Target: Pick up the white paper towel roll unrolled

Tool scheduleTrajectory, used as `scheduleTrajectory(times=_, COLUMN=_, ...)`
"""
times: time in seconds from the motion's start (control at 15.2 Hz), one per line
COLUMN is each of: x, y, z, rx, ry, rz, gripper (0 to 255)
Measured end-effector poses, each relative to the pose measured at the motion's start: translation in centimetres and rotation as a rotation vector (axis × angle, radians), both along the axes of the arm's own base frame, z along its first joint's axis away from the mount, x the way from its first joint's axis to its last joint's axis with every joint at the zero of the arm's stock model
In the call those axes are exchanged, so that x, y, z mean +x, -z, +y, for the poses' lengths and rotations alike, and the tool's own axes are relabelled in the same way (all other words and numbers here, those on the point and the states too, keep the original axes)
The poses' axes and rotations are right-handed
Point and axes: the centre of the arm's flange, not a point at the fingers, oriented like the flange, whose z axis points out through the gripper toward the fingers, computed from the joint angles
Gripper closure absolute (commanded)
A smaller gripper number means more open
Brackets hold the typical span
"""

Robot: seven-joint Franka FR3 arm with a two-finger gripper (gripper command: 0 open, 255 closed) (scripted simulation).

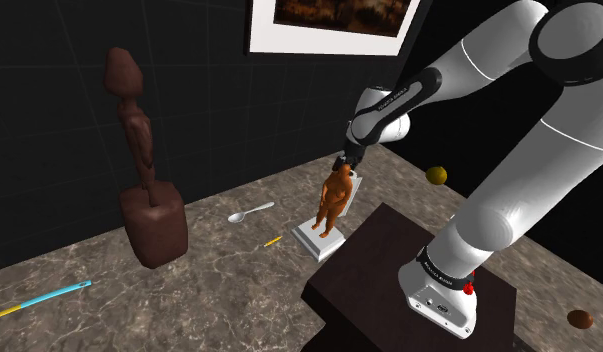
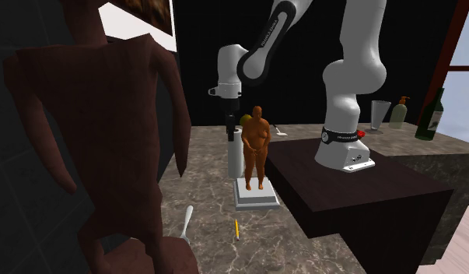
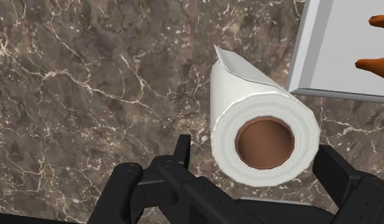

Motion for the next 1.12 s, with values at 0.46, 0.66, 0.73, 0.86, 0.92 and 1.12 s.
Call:
scheduleTrajectory(times=0.46, x=0.1, y=0.1, z=-0.1, rx=-0.001, ry=0.000, rz=-0.002, gripper=255)
scheduleTrajectory(times=0.66, x=0.1, y=0.1, z=-0.1, rx=-0.001, ry=0.000, rz=-0.003, gripper=255)
scheduleTrajectory(times=0.73, x=0.0, y=-0.1, z=-0.1, rx=-0.001, ry=0.000, rz=-0.002, gripper=255)
scheduleTrajectory(times=0.86, x=0.0, y=-1.0, z=-0.1, rx=0.000, ry=0.000, rz=-0.001, gripper=255)
scheduleTrajectory(times=0.92, x=-0.1, y=-1.4, z=0.0, rx=0.000, ry=0.000, rz=-0.001, gripper=255)
scheduleTrajectory(times=1.12, x=0.0, y=-2.9, z=0.0, rx=0.000, ry=0.000, rz=-0.001, gripper=255)
